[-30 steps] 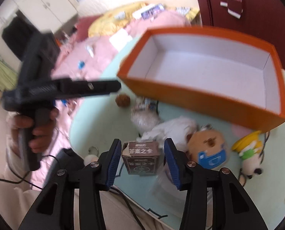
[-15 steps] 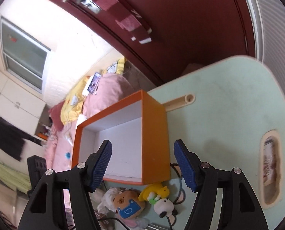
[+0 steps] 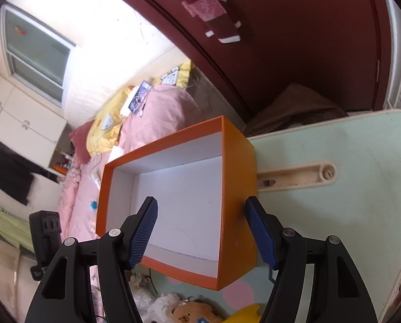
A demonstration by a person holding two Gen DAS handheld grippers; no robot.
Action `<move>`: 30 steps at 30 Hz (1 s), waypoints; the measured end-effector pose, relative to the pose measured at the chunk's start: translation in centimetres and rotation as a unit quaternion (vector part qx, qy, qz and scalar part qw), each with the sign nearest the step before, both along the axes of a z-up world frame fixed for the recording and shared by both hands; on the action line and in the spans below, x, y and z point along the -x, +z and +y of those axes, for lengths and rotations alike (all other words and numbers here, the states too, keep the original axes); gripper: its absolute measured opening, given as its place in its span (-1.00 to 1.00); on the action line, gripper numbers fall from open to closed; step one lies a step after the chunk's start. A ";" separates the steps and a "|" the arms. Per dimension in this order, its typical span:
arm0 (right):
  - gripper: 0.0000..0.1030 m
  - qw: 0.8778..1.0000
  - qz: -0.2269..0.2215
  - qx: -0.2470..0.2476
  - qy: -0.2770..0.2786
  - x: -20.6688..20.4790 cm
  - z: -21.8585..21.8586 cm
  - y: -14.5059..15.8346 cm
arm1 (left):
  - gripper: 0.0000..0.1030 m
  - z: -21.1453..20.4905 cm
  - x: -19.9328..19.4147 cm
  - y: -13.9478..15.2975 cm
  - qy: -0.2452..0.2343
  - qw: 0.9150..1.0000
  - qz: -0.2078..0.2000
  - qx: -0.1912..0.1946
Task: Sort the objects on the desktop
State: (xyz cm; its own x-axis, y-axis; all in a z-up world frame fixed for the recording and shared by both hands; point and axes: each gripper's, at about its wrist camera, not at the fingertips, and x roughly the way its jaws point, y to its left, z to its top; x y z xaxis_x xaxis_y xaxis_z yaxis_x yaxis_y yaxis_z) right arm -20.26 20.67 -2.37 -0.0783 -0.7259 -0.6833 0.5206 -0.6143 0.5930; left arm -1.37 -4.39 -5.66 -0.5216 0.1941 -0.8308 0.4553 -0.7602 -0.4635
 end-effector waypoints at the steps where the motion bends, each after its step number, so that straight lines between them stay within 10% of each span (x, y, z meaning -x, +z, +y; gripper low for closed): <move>1: 0.32 1.000 0.006 -0.005 0.006 0.0 -0.6 0.1 | 0.24 -0.2 -0.1 0.0 0.002 1.000 0.000 0.002; 19: 0.32 0.999 0.036 0.016 0.038 -0.6 -2.0 2.1 | 0.24 -2.4 -4.8 3.2 0.037 0.998 0.044 0.016; 25: 0.32 0.989 0.057 0.122 0.062 -4.1 2.2 7.1 | 0.24 0.1 -8.8 7.0 0.037 0.995 0.078 0.056; 30: 0.39 0.958 0.059 0.266 0.093 -7.4 5.4 11.4 | 0.24 1.6 -13.8 8.3 0.004 0.992 0.111 0.058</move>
State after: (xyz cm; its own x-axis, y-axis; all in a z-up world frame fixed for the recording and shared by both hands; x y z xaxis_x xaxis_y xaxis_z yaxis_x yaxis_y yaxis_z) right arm -12.85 26.10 9.06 0.0326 -0.9778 -0.2069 0.6736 -0.1314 0.7274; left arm 12.43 -2.83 2.62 -0.6951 0.1002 -0.7119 0.3574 -0.8111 -0.4631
